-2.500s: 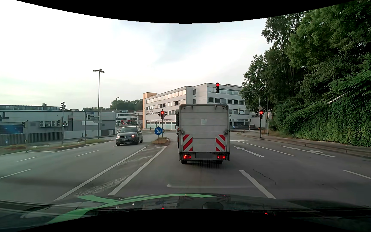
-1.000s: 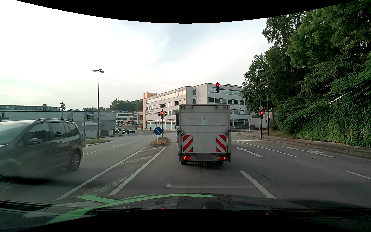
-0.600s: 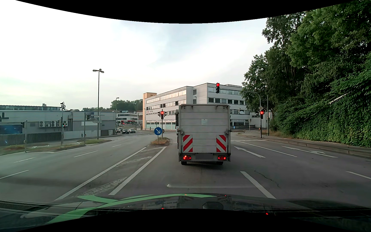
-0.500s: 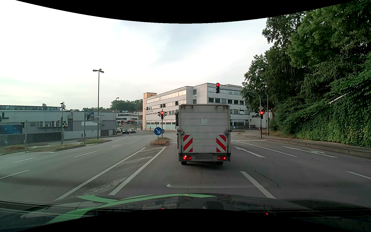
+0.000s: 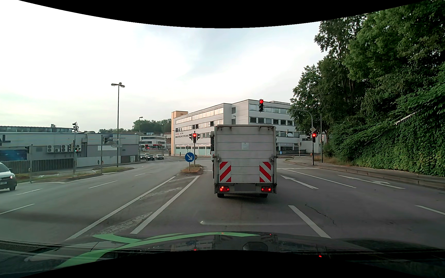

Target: Follow the waypoints while adhering to traffic rules and regulations

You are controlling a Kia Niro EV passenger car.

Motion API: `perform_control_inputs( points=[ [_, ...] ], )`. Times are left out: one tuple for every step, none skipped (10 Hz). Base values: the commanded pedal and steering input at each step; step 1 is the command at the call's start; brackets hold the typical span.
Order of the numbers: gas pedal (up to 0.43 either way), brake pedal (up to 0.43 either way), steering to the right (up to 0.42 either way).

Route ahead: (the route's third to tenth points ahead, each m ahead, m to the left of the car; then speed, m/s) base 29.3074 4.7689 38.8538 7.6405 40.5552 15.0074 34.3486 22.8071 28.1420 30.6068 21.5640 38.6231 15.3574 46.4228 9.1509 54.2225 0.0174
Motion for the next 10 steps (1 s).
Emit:
perform_control_inputs(
  points=[
    [0.000,0.220,-0.019],
    [0.000,0.220,-0.018],
    [0.000,0.213,-0.018],
    [0.000,0.220,-0.019],
    [0.000,0.220,-0.019],
    [0.000,0.213,-0.019],
    [0.000,0.220,-0.018],
    [0.000,0.220,-0.018],
    [0.000,0.220,-0.018],
    [0.000,0.220,-0.018]
  ],
)
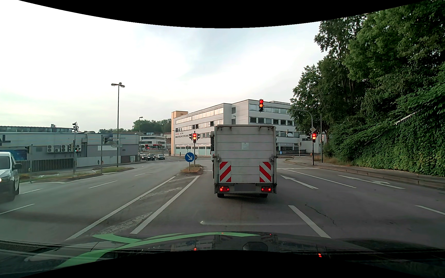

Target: Follow the waypoints while adhering to traffic rules and regulations

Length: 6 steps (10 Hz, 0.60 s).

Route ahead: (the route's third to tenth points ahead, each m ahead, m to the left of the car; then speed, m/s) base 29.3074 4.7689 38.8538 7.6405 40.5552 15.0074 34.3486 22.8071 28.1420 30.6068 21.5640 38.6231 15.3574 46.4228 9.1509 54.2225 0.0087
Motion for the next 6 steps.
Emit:
perform_control_inputs(
  points=[
    [0.000,0.220,-0.018],
    [0.000,0.220,-0.019],
    [0.000,0.220,-0.019],
    [0.000,0.220,-0.018],
    [0.000,0.220,-0.018],
    [0.000,0.220,-0.018]
  ],
)
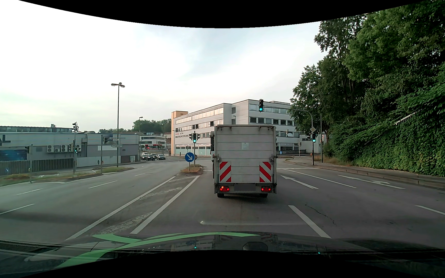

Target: Follow the waypoints while adhering to traffic rules and regulations

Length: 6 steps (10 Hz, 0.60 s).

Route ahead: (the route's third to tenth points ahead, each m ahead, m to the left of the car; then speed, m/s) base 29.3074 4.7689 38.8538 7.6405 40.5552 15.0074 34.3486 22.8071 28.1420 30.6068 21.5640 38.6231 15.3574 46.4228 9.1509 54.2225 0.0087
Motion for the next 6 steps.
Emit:
perform_control_inputs(
  points=[
    [0.000,0.213,-0.018],
    [0.000,0.207,-0.019],
    [0.000,0.189,-0.018],
    [0.000,0.128,-0.018],
    [0.000,0.000,-0.019],
    [0.000,0.000,-0.019]
  ],
)
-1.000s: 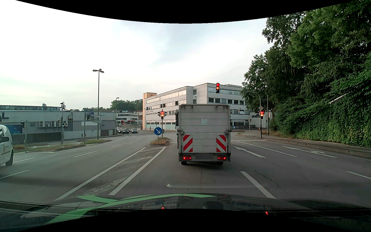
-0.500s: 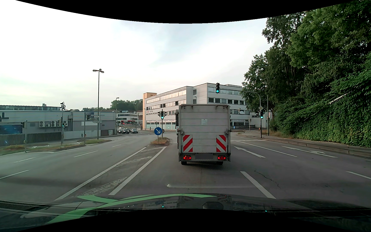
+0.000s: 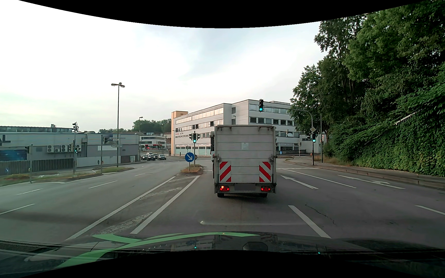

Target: Follow the waypoints while adhering to traffic rules and regulations

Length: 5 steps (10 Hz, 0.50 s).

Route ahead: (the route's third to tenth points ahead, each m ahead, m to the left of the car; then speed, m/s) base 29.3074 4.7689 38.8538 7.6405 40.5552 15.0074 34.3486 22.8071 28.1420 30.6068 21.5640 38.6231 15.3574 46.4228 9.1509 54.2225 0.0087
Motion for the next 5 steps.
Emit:
perform_control_inputs(
  points=[
    [0.000,0.000,-0.019],
    [0.000,0.000,-0.020],
    [0.000,0.000,-0.020],
    [0.000,0.000,-0.020],
    [0.000,0.000,-0.020]
  ],
)
